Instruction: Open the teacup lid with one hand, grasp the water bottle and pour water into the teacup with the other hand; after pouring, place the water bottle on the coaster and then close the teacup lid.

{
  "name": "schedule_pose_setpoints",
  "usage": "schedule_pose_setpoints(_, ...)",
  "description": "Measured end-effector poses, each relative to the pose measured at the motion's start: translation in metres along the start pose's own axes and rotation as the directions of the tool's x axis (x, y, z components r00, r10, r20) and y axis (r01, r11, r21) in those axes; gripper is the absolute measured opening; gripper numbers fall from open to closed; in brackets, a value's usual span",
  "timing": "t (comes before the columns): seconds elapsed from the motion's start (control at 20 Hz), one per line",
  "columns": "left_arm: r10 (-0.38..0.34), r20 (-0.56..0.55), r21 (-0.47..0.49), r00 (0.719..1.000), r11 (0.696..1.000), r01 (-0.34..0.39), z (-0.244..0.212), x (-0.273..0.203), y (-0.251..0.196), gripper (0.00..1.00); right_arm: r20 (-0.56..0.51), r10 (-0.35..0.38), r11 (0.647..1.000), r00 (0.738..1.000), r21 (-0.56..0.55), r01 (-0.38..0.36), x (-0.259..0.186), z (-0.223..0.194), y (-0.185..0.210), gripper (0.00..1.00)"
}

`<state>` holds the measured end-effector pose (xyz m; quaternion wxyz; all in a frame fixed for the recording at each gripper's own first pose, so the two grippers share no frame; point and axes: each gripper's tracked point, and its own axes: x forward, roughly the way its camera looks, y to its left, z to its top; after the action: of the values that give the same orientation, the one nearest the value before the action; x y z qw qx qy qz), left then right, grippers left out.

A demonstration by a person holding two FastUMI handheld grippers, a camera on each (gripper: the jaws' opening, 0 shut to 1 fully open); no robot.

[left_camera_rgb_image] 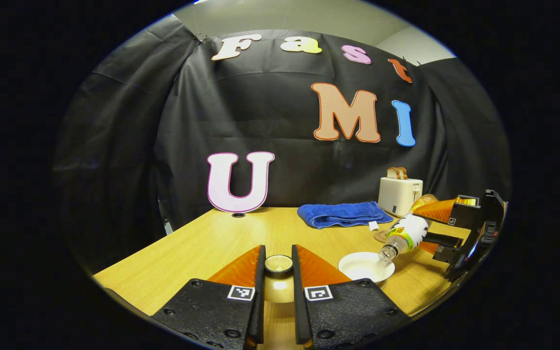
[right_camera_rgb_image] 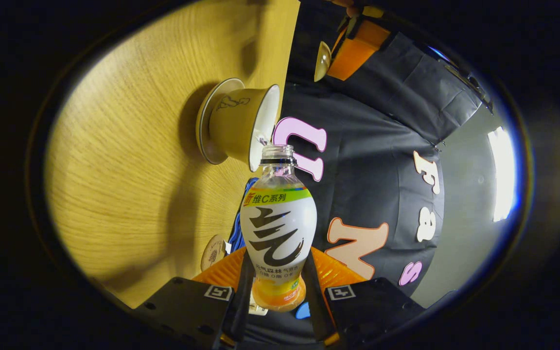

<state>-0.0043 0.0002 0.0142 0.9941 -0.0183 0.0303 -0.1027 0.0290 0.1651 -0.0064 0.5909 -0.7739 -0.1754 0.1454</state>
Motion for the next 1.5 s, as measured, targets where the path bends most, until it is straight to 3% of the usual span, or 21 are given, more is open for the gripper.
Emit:
schedule_pose_setpoints(1.1, -0.022, 0.000, -0.005, 1.000, 1.000, 0.022, 0.002, -0.003, -0.008, 0.22, 0.071, -0.009, 0.971, 0.997, -0.237, 0.025, 0.008, 0.014, -0.012, 0.55)
schedule_pose_setpoints(1.25, -0.023, -0.003, -0.004, 1.000, 1.000, 0.023, 0.002, -0.002, -0.009, 0.22, 0.059, 0.013, 0.983, 0.998, -0.185, -0.002, 0.008, 0.011, -0.008, 0.55)
schedule_pose_setpoints(1.5, -0.021, 0.004, -0.004, 1.000, 1.000, 0.021, 0.005, -0.001, -0.010, 0.22, 0.011, 0.074, 0.995, 0.997, 0.065, -0.075, 0.005, 0.008, 0.005, 0.55)
